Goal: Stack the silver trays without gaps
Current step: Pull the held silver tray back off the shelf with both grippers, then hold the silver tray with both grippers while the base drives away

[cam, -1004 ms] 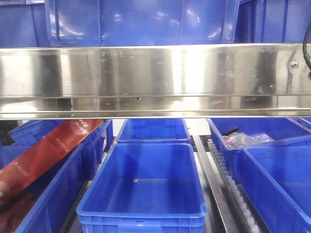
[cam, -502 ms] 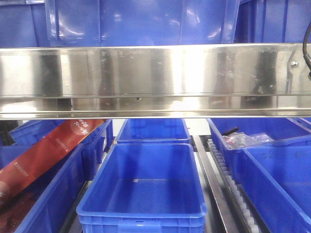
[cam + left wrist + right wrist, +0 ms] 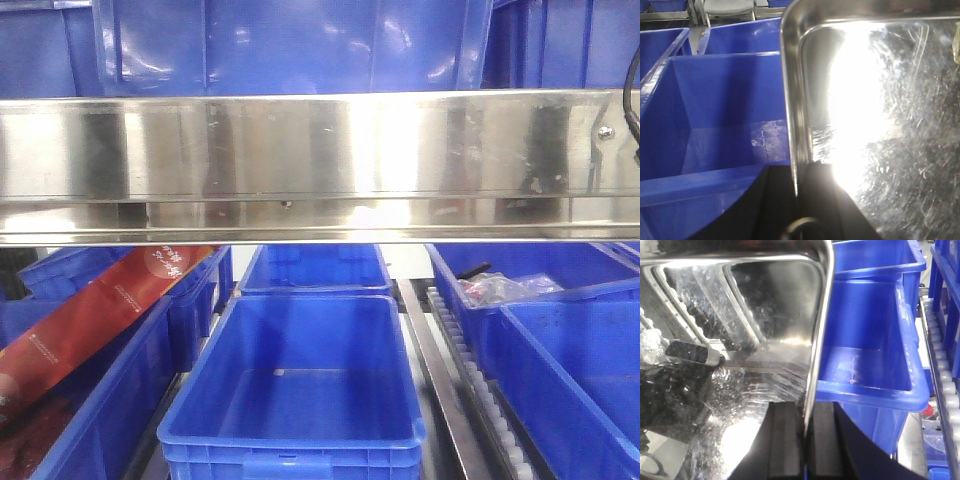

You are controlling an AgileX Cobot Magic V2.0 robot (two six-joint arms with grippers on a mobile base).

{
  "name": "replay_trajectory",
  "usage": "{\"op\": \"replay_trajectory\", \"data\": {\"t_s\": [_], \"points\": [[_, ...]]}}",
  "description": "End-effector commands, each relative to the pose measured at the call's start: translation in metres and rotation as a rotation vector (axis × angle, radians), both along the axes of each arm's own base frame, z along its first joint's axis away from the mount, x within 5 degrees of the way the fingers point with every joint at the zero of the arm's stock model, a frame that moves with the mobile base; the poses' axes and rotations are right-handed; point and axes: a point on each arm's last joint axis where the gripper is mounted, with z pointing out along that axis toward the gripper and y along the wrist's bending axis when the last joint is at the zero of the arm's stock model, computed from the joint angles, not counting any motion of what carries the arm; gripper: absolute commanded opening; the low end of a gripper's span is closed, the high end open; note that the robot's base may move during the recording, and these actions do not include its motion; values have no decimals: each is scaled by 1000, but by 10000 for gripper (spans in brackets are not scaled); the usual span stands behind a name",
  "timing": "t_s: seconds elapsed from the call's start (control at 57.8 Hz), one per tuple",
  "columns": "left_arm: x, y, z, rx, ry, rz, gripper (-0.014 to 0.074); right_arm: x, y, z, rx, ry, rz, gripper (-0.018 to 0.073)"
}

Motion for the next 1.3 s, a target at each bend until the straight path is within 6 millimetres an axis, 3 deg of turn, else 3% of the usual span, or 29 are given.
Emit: {"op": "replay_trajectory", "data": {"t_s": [0.0,1.281], "points": [[-5,7,15,20,-70,13,-7,-6,-2,14,-18,-78,-3,-79],[-5,7,15,19,-71,13,-7,-5,-2,14,-18,-80,-4,-79]]}}
